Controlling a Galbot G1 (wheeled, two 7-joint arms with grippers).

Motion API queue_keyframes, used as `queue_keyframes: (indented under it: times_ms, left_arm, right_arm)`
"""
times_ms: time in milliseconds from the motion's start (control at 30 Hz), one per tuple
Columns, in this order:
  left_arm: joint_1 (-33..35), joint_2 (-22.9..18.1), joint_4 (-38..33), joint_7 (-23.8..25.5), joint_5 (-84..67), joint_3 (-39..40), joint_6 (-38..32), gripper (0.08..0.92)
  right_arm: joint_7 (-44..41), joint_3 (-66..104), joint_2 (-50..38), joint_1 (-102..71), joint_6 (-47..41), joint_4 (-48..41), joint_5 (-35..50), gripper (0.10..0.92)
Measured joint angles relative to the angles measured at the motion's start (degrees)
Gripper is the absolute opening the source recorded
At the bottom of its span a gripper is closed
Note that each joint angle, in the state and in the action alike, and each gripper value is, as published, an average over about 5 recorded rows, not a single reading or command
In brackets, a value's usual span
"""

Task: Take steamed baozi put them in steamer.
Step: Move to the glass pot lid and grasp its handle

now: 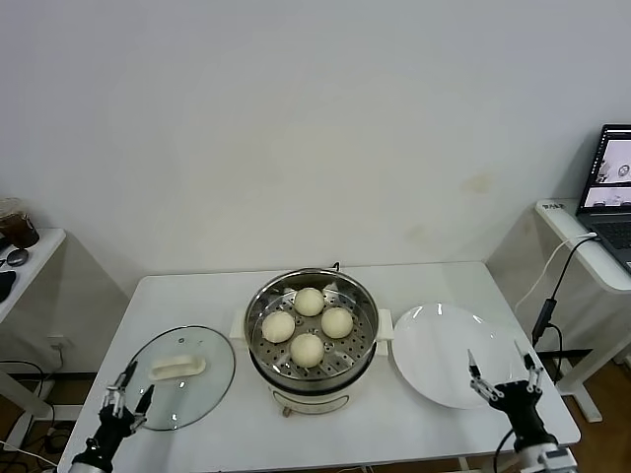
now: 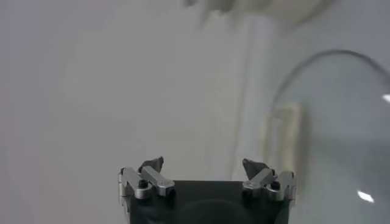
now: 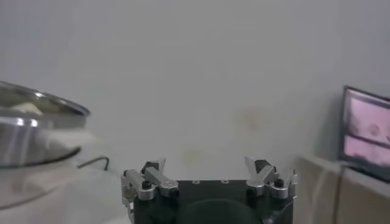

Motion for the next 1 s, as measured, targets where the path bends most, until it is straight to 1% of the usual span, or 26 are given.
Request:
queue_keyframes:
  times_ms: [300,1000]
  left_arm:
    - [-3.9,0.9,2.5,1.0,5.8,2.5,0.0,0.823]
    - [-16.3,1.7,11.6,2.9,9.6,7.5,1.5,0.820]
  right_arm:
    - [0.2,0.7,2.0,-2.9,0.3,-0.8,-1.1,0.823]
    - [0.9,0.1,4.3,-5.1,0.4,-1.1,-5.3,0.823]
